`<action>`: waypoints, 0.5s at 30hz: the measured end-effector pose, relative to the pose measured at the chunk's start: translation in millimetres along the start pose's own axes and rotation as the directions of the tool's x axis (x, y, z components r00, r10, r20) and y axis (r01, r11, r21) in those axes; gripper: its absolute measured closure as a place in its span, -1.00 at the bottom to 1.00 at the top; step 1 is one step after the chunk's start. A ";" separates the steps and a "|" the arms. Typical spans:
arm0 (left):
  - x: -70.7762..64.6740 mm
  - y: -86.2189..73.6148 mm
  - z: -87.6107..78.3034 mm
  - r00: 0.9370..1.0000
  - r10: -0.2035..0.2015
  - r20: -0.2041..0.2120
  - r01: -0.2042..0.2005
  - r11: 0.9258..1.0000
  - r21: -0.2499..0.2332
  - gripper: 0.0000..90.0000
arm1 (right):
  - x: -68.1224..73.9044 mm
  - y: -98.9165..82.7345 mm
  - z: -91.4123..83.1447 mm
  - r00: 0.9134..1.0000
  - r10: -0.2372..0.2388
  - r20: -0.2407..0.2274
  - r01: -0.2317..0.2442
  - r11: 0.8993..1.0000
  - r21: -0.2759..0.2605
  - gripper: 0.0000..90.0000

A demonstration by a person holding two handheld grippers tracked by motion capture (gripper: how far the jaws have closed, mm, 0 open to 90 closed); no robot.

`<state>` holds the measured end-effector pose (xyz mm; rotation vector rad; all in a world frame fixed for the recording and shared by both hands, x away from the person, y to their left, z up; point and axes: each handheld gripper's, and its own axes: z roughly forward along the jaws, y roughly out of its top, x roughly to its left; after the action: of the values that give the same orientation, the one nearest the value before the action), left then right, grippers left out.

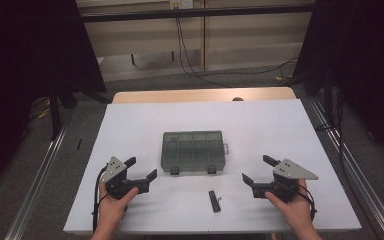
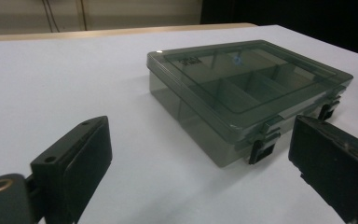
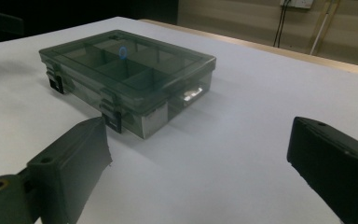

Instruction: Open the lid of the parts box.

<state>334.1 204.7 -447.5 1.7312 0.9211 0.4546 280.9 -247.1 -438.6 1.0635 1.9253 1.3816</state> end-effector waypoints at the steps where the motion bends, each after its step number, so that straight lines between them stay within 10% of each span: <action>1: -0.3 -0.3 1.0 1.000 0.004 0.005 -0.004 1.000 0.002 -0.81 | 0.6 1.1 2.1 1.000 -0.001 0.002 0.001 1.000 0.002 -0.83; 15: 5.4 0.8 1.9 1.000 -0.028 0.002 0.028 0.999 0.040 -0.33 | 12.8 10.8 32.4 0.998 0.022 -0.060 -0.019 0.999 0.043 -0.28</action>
<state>339.1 207.5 -448.2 1.7526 0.9572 0.4176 302.5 -217.8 -438.8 1.0757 2.0001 1.4046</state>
